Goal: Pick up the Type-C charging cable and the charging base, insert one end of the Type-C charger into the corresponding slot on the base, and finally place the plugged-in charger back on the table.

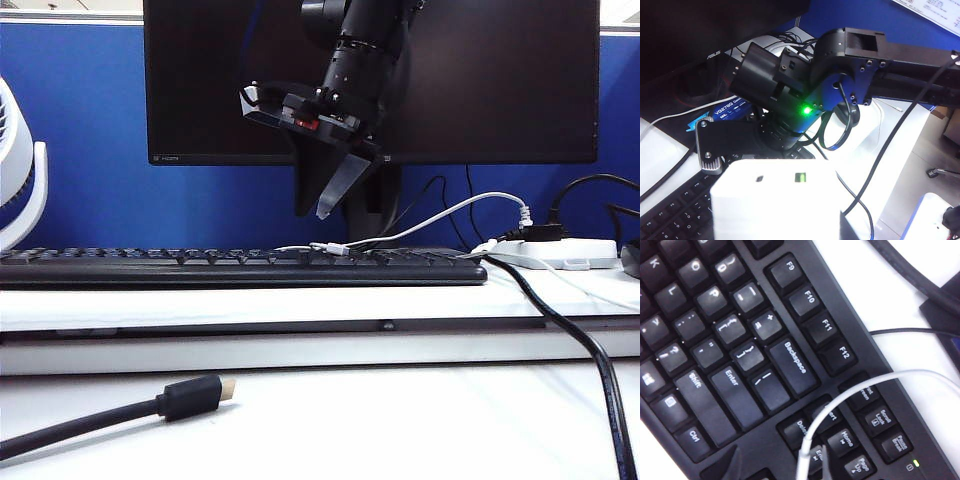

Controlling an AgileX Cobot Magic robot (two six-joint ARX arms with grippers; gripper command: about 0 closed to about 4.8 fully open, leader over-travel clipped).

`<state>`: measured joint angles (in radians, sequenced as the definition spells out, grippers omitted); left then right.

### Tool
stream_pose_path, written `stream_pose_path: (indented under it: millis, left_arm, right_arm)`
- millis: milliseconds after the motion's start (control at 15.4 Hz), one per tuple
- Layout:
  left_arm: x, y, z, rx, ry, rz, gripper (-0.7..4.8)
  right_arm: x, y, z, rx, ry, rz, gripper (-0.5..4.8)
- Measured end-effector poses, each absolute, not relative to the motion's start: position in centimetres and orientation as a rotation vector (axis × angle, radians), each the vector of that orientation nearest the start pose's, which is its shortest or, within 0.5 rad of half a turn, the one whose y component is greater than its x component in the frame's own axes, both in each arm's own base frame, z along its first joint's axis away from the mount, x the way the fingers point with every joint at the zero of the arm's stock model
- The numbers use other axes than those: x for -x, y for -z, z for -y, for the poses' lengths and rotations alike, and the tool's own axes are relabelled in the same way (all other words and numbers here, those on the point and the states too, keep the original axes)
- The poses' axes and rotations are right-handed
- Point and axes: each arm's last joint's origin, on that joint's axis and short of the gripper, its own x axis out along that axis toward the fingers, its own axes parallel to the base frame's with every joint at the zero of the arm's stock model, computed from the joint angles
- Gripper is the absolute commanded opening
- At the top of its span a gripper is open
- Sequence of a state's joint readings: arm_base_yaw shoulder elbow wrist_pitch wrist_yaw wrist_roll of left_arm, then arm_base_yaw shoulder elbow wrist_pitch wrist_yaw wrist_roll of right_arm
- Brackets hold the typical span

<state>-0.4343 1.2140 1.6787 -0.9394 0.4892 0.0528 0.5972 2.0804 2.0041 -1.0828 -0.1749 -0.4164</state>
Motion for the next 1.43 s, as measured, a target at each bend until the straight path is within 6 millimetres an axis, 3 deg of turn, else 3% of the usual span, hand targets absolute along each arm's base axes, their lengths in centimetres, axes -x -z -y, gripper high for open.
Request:
stream_pose_path:
  millis: [390, 585, 650, 976, 1171, 1431]
  left_arm:
    - [-17.8, -47.2, 9.8, -0.035, 0.918, -0.468, 0.79]
    - [-17.8, -47.2, 9.8, -0.035, 0.918, -0.468, 0.79]
    - [-17.8, -47.2, 9.8, -0.035, 0.918, -0.468, 0.79]
    - [-17.8, -47.2, 9.8, -0.035, 0.918, -0.468, 0.79]
    - [-17.8, -47.2, 9.8, -0.034, 0.919, -0.468, 0.79]
    - [-17.8, -47.2, 9.8, -0.032, 0.93, -0.468, 0.79]
  right_arm:
    - [-36.6, -26.1, -25.0, 0.622, -0.896, -1.106, 1.93]
    - [-37.0, -25.5, -25.0, 0.622, -0.891, -1.115, 1.01]
    - [-37.1, -25.4, -25.0, 0.624, -0.89, -1.113, -0.02]
    - [-37.0, -25.8, -25.1, 0.596, -0.912, -1.103, -0.01]
    - [-36.0, -28.2, -24.8, 0.5, -0.992, -1.052, -0.01]
    - [-34.1, -35.0, -22.7, 0.29, -1.03, -0.868, -0.01]
